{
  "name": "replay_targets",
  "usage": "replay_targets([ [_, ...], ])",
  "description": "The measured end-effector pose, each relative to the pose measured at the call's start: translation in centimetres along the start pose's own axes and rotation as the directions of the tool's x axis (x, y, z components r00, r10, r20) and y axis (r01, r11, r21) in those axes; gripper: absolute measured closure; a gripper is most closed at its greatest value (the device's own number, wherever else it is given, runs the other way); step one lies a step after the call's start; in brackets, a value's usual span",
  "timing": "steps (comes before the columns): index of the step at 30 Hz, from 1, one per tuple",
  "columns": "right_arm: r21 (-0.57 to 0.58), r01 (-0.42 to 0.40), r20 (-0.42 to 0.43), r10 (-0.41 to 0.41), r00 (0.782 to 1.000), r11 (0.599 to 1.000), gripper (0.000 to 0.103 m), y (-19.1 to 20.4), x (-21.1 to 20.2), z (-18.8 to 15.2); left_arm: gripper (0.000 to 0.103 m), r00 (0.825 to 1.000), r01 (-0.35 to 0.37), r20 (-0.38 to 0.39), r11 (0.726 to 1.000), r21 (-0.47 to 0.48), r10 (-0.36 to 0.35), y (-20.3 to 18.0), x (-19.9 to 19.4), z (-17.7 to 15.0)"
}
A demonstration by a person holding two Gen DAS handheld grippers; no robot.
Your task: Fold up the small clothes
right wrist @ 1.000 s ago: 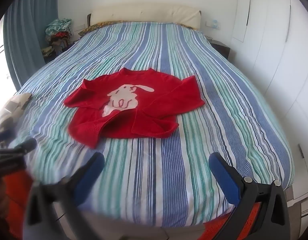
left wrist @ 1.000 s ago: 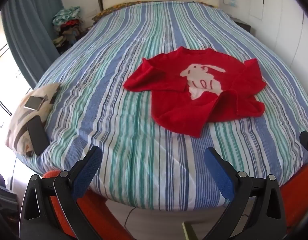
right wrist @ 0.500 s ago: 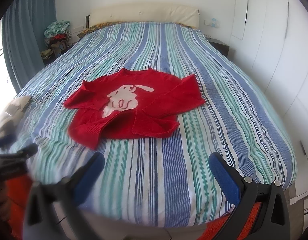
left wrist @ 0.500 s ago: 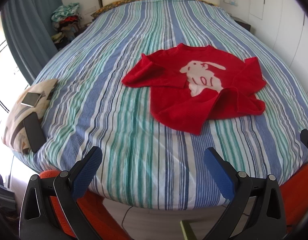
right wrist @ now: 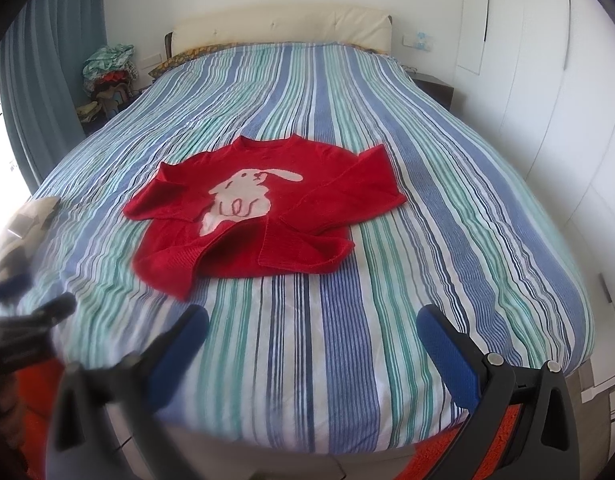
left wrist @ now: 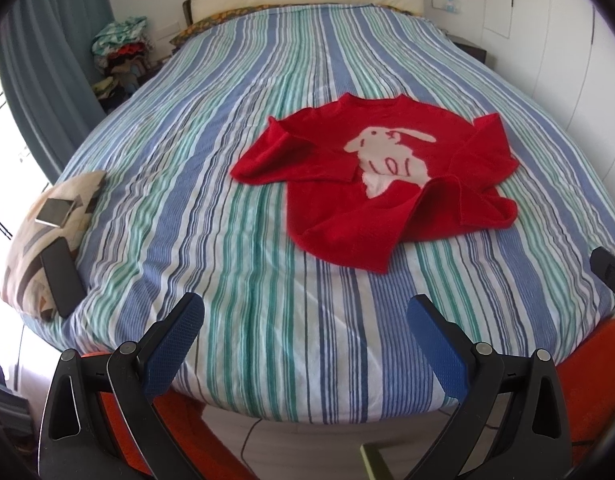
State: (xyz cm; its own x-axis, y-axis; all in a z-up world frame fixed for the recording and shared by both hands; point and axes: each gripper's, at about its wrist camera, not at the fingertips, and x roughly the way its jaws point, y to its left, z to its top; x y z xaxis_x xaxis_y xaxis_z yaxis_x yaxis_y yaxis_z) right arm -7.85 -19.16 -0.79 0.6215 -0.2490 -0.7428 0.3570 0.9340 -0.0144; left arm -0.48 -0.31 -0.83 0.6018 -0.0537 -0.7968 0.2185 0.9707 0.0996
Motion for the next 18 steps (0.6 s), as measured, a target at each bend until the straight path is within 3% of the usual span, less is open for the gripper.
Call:
replay_targets([
  [18,-0.004,0.022,-0.007,-0.022,1.0,1.0,0.0,-0.07,-0.62,-0.27,0.001,1.0,0.002,-0.01,1.0,-0.01,-0.002,0.1,-0.06,-0.18],
])
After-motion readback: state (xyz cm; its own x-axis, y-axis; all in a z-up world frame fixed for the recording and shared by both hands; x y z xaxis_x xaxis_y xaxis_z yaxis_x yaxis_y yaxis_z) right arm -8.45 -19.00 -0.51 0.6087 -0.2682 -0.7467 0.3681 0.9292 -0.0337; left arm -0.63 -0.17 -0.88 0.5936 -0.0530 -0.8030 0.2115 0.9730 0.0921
